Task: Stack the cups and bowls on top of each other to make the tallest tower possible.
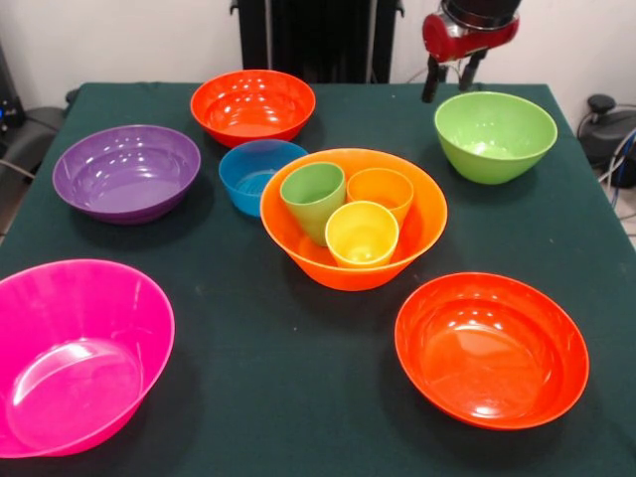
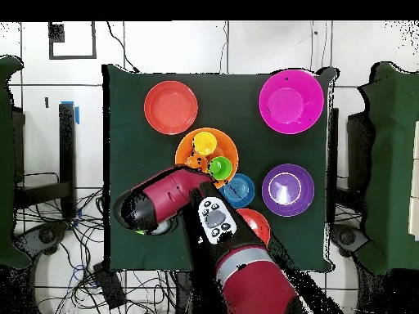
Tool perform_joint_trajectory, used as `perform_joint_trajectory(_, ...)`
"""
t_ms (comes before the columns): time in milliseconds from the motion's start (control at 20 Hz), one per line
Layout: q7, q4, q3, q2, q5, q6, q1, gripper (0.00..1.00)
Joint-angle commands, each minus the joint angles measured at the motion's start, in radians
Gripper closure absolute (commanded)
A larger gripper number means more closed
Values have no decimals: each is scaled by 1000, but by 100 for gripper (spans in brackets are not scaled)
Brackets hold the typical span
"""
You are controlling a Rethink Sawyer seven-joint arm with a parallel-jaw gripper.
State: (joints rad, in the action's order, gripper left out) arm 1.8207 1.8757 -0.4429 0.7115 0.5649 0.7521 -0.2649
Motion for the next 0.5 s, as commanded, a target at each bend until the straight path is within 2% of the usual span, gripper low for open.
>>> perform_joint_trajectory(50,-69,-13,-100,5,-42,21,12,0)
perform_joint_trajectory(500,-89,-81,-104,-21,-49,81,24,0)
